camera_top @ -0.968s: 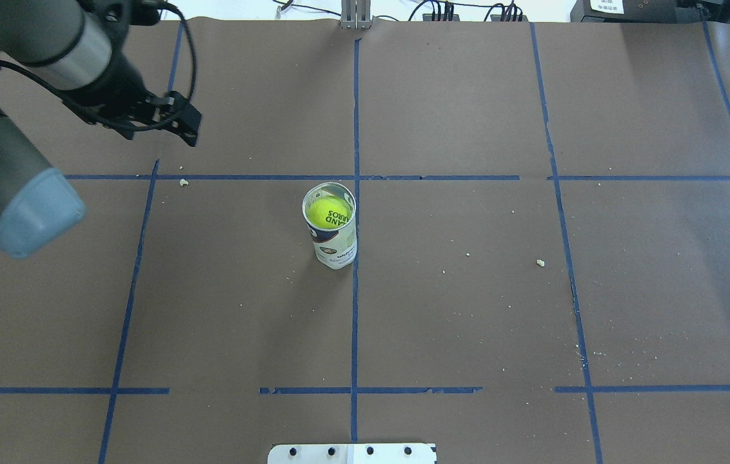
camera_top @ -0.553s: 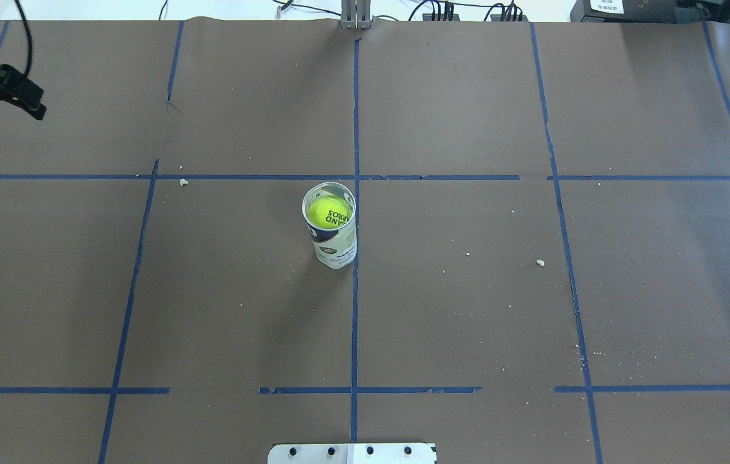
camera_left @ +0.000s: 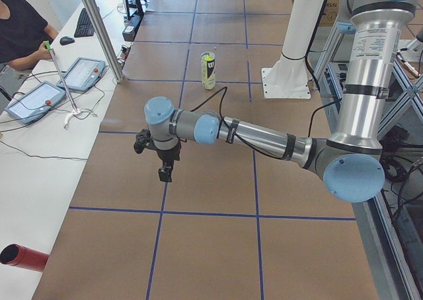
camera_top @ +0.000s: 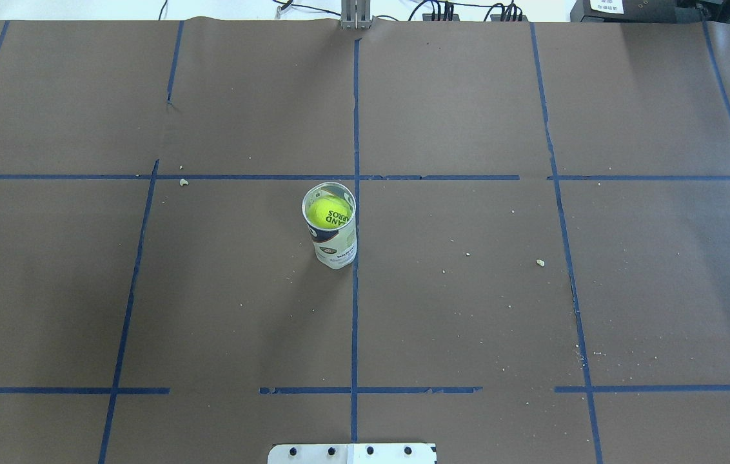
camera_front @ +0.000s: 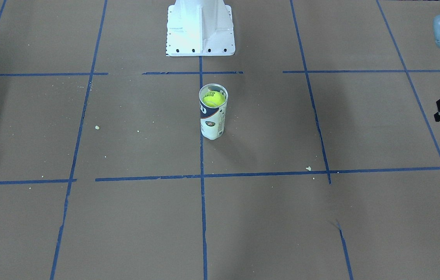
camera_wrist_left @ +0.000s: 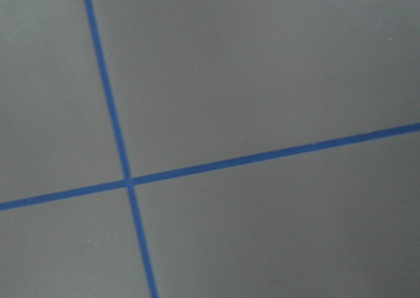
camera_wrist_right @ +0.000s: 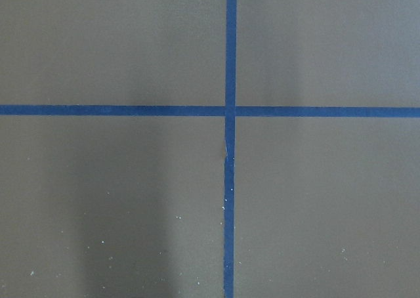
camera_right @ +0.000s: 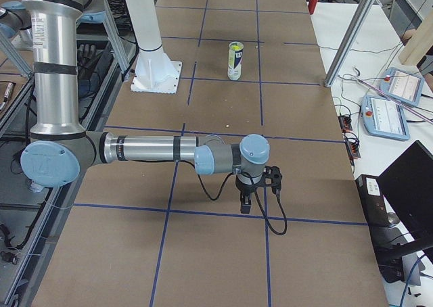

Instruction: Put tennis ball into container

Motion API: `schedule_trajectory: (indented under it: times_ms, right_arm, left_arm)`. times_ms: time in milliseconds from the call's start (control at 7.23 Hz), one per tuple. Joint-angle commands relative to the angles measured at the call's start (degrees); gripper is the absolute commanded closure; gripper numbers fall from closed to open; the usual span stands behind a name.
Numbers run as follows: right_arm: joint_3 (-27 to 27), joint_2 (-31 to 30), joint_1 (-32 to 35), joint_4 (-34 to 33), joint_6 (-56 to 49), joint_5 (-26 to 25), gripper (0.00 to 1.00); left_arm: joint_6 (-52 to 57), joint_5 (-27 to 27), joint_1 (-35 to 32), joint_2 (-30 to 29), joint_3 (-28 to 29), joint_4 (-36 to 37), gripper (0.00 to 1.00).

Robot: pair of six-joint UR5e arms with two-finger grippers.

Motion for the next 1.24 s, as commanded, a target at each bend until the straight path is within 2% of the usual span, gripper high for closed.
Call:
schedule_trajectory:
  times_ms: [0, 1106]
  right_arm:
    - [0.00, 0.00, 0.01, 0.00, 0.00, 0.00, 0.00]
    - [0.00, 0.00, 0.01, 0.00, 0.00, 0.00, 0.00]
  left_arm:
    - [3.55, -1.56, -5.39, 4.36, 3.26, -3.94, 0.00]
    - [3.12, -1.47, -5.57, 4.27, 2.56, -2.01, 0.00]
